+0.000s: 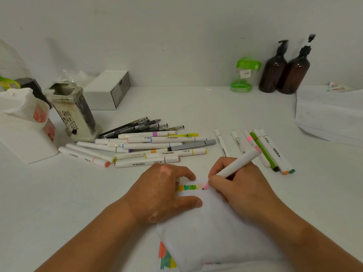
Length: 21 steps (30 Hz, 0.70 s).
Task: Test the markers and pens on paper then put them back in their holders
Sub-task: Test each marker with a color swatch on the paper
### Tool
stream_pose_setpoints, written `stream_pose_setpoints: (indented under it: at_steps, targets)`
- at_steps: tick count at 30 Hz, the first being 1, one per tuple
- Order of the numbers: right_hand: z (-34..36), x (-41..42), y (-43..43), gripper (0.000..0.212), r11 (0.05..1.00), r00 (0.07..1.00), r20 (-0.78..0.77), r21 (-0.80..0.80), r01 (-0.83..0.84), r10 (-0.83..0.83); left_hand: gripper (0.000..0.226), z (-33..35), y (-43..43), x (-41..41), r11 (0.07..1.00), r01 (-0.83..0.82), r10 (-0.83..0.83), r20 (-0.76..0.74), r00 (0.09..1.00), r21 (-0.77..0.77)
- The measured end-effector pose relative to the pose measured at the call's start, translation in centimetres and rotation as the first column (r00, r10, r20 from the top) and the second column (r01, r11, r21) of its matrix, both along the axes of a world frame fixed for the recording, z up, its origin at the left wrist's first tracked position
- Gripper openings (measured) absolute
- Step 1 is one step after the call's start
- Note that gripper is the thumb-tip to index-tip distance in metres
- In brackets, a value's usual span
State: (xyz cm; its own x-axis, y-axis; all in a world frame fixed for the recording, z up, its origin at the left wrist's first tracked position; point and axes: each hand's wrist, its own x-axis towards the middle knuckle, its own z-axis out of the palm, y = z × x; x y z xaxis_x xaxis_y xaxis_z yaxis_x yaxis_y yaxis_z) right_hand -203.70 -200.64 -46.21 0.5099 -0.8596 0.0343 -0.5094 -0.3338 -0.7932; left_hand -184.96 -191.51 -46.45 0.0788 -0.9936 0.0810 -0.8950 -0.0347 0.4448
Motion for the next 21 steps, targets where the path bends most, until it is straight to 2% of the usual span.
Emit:
stream_pose_setpoints:
  at_steps: [16, 19, 21]
  targets:
    - [0.5, -0.1, 0.5, 0.01, 0.996, 0.994, 0.096, 0.07, -0.061, 0.055, 0.063, 0.2, 0.1, -0.1, 1.0, -0.013, 0.012, 0.017, 1.0, 0.011]
    - [0.8, -0.2, 0.1, 0.014, 0.993, 0.972, 0.233, 0.109, -0.034, 0.007, 0.062, 0.4, 0.2, -0.2, 1.0, -0.024, 0.024, -0.009, 1.0, -0.009]
    - [1.1, -0.5, -0.4, 0.016, 0.985, 0.921, 0.385, 0.172, -0.005, -0.063, 0.053, 0.5, 0.2, -0.3, 0.996, -0.057, 0.049, -0.112, 0.993, -0.067]
